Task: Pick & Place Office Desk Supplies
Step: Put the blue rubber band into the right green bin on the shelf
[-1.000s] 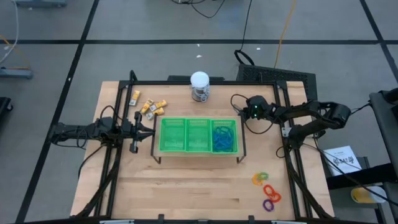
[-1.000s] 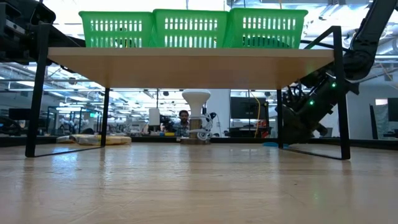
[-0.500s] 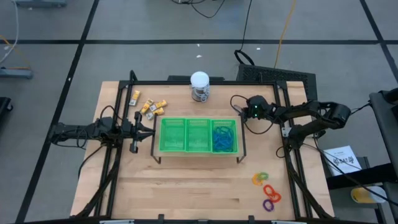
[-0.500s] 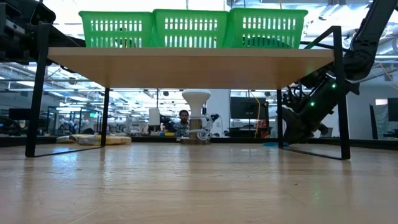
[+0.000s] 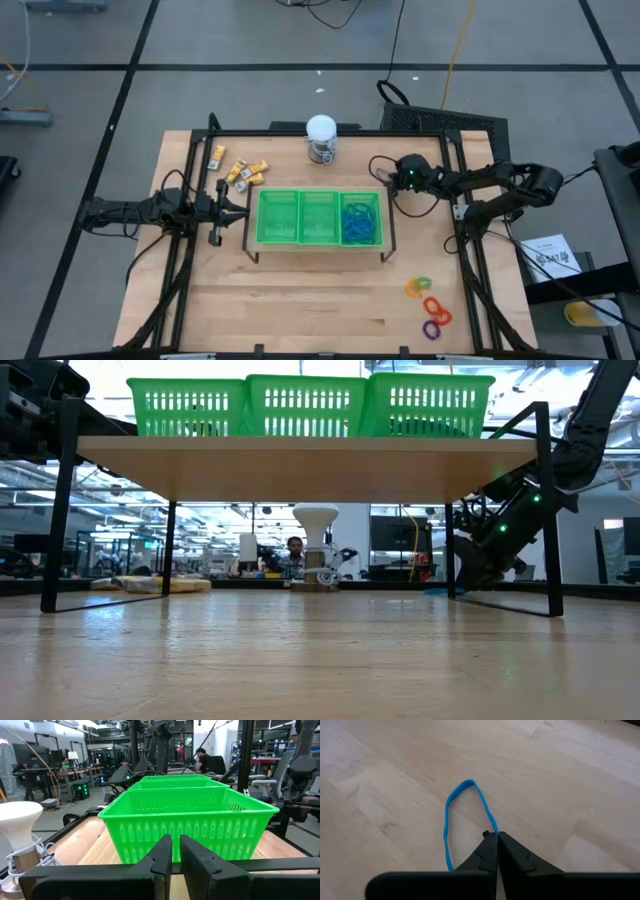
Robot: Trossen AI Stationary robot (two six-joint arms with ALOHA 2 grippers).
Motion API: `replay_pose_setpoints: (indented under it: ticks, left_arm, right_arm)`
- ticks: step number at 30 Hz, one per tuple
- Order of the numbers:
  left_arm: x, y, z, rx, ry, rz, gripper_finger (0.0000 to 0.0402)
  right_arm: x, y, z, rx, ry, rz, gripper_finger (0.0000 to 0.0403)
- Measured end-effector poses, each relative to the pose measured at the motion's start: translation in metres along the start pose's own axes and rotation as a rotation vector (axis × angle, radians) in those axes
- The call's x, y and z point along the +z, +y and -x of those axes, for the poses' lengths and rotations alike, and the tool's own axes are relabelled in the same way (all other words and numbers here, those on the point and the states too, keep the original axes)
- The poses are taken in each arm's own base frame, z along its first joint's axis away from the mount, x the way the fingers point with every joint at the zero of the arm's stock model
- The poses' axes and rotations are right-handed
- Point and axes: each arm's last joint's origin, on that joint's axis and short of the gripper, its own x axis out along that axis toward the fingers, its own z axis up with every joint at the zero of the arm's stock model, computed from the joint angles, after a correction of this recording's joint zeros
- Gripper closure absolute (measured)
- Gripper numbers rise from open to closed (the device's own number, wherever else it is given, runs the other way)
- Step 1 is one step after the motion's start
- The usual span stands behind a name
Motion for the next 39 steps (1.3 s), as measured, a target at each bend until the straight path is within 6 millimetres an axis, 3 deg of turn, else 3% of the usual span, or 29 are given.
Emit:
replay_pose_setpoints:
  ticks: [23, 39]
  left_arm:
    - [0.000, 0.000, 0.000, 0.000, 0.000, 0.000, 0.0357]
    - [0.000, 0.000, 0.000, 0.000, 0.000, 0.000, 0.0357]
  right_arm:
    - [0.025, 0.003, 0.030, 0.046, -0.201, 0.019, 0.0403]
    - [0.045, 0.004, 0.065, 0.086, -0.412, 0.045, 0.0403]
